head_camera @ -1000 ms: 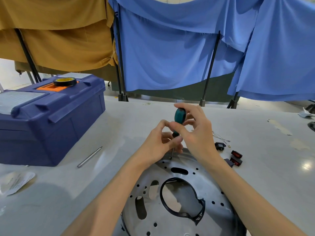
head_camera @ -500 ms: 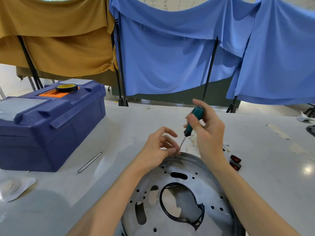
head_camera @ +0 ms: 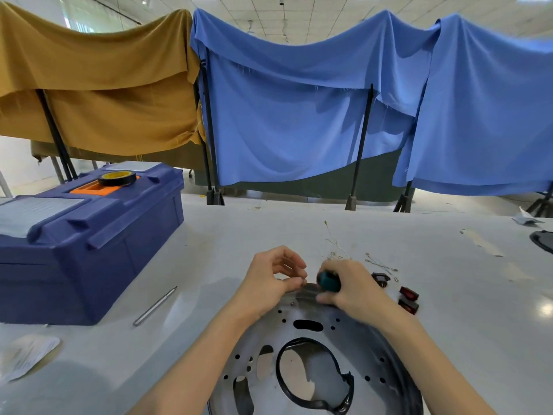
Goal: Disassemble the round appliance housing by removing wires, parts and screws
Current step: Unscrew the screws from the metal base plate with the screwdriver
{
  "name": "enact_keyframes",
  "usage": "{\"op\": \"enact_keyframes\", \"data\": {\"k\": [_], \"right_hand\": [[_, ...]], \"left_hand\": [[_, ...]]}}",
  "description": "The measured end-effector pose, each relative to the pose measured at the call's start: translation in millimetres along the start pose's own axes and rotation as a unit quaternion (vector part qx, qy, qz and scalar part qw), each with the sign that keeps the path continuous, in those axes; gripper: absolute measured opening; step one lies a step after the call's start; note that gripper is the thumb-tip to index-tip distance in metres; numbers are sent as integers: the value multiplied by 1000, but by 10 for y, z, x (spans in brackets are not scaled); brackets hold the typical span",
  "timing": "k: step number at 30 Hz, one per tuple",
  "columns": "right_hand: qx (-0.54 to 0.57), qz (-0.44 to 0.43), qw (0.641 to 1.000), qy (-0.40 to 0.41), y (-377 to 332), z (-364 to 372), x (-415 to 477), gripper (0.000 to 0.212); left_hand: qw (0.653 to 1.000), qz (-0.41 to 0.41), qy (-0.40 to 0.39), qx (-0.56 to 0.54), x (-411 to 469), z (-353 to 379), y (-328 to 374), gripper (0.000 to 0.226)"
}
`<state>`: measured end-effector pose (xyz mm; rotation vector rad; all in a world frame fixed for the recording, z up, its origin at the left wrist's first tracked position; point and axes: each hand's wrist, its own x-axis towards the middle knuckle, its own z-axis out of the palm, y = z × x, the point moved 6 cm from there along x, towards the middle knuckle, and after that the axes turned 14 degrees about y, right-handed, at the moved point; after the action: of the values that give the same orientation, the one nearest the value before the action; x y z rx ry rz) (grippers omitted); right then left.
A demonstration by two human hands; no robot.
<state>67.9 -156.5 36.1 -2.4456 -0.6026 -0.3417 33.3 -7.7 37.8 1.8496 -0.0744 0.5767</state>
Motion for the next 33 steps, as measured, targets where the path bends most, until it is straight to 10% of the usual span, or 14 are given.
{"op": "enact_keyframes", "data": {"k": [7,21,33], "right_hand": [[6,-5,1000,-15,-7,14,5,26],[13,4,1000,-14,-3,14,-7,19],[8,4,1000,-13,-29,-1,-23,22]], "left_hand": [[896,174,-74,402,-28,18,90,12],[692,369,-164,599,-371,298,58,24],[598,450,-120,653,-515,462,170,21]]}}
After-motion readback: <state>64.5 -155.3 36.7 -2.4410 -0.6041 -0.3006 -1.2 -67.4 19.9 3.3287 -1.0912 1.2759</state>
